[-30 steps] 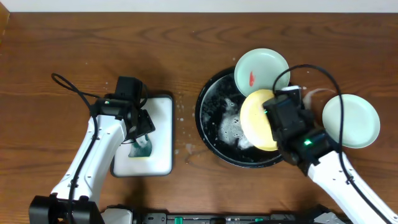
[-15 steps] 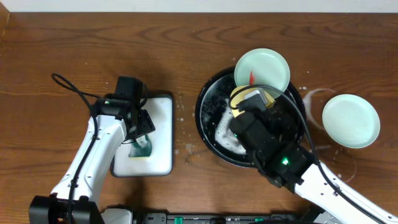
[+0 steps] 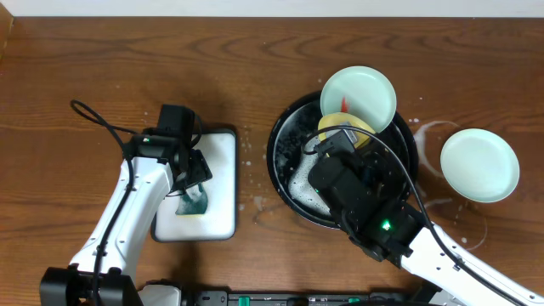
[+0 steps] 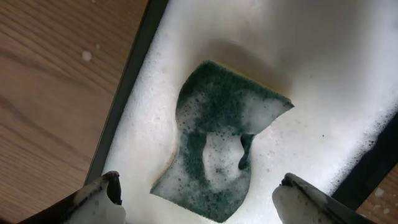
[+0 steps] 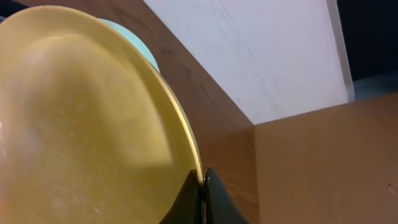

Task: Clean dirty plates on tray and stack at the side
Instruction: 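Lift the yellow plate rim upward with the right gripper, then carry the yellow plate right and set it on the table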

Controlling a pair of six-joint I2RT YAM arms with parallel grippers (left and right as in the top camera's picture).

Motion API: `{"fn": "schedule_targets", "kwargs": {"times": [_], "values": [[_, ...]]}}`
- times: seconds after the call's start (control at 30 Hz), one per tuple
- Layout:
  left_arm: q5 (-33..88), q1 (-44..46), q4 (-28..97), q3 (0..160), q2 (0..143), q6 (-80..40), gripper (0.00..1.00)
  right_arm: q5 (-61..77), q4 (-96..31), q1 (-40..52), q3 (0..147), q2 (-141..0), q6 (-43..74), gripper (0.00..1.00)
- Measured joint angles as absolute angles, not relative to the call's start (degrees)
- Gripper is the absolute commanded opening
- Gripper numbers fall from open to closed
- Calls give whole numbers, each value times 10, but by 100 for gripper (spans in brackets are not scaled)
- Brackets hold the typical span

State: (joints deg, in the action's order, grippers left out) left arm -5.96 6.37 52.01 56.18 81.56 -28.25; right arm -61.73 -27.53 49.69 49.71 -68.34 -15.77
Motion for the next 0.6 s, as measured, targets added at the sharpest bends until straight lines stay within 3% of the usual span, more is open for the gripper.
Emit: {"fn": "schedule_targets", "kwargs": {"times": [0.6], "values": [[-60, 64, 520, 562, 816, -283, 83, -638, -266, 519, 497, -683, -174, 1]]}}
